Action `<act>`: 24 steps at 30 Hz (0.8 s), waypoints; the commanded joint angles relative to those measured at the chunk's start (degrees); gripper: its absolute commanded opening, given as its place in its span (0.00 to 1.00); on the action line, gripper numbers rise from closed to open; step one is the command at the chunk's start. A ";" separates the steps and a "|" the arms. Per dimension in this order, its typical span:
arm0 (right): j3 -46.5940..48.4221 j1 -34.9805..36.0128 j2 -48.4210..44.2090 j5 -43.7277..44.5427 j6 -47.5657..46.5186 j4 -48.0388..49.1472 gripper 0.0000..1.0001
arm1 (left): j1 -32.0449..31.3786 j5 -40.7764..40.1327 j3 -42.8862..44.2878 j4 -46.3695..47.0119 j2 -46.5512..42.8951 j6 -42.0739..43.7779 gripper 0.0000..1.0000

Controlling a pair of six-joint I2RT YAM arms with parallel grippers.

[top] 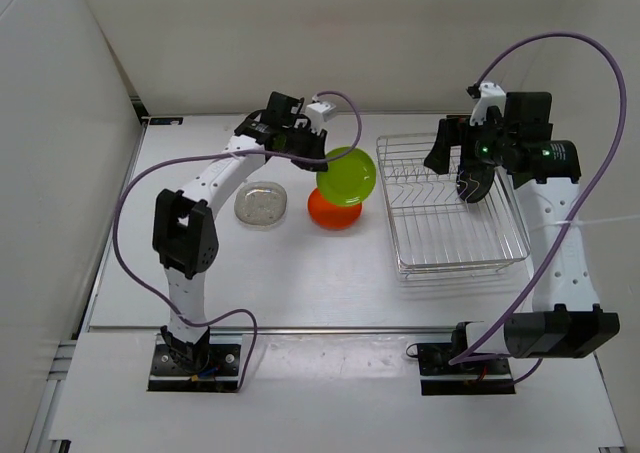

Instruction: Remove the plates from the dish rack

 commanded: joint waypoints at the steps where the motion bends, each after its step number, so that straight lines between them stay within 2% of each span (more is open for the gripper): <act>1: -0.54 -0.04 -2.88 1.84 0.83 2.50 1.00 | 3.07 0.77 1.95 -0.32 2.48 2.32 0.11; 8: -0.55 -0.04 -4.54 0.00 0.30 2.50 1.00 | 5.71 0.78 5.73 -2.34 9.87 4.25 0.11; 16: -0.55 -0.04 -4.55 -0.62 0.30 1.97 1.00 | 5.71 0.78 7.40 -3.40 13.39 5.31 0.11; 20: -1.07 -0.04 -5.08 -0.62 0.30 1.97 1.00 | 4.66 0.78 7.40 -3.40 13.92 5.31 0.21; 21: -1.07 -0.04 -5.08 -0.62 0.30 1.97 1.00 | 4.65 0.17 7.40 -3.92 13.92 5.31 0.26; 24: -1.07 -0.04 -5.60 -0.62 0.30 1.97 1.00 | 4.13 0.17 6.88 -3.93 13.92 5.31 0.26</act>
